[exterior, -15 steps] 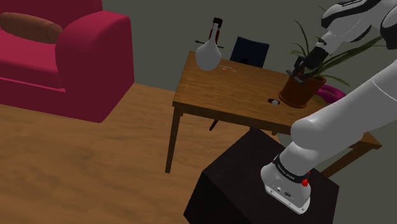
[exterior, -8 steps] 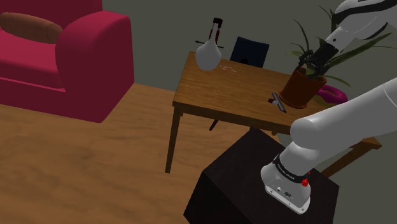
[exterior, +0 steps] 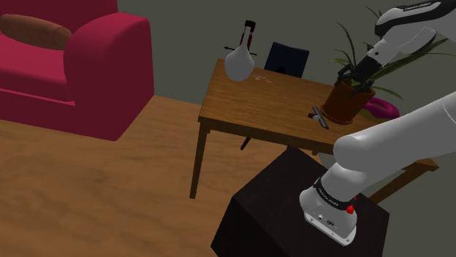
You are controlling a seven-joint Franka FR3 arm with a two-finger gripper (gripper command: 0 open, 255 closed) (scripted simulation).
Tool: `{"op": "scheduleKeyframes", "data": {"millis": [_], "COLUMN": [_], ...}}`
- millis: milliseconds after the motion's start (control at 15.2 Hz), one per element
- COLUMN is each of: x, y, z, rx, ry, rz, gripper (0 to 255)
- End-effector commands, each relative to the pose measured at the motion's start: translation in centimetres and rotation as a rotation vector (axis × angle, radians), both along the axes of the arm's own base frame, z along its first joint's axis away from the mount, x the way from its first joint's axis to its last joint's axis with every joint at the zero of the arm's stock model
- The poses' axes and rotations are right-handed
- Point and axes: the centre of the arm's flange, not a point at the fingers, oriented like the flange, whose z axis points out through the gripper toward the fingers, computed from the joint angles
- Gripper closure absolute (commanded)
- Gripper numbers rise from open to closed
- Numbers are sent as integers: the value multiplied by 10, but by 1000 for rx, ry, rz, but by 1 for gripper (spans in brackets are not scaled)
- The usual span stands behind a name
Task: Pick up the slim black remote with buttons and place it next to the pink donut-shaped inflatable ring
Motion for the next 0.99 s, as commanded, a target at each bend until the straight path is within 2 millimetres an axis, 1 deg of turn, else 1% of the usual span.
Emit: {"op": "scheduleKeyframes", "data": {"millis": [0,330,396,924], "x": [0,0,0,0], "y": [0,0,0,0], "z": [-2,-2,-2,-2], "rx": [0,0,0,0], "ry": [0,0,0,0], "rz": [0,0,0,0], "gripper": [0,0,255,255]}}
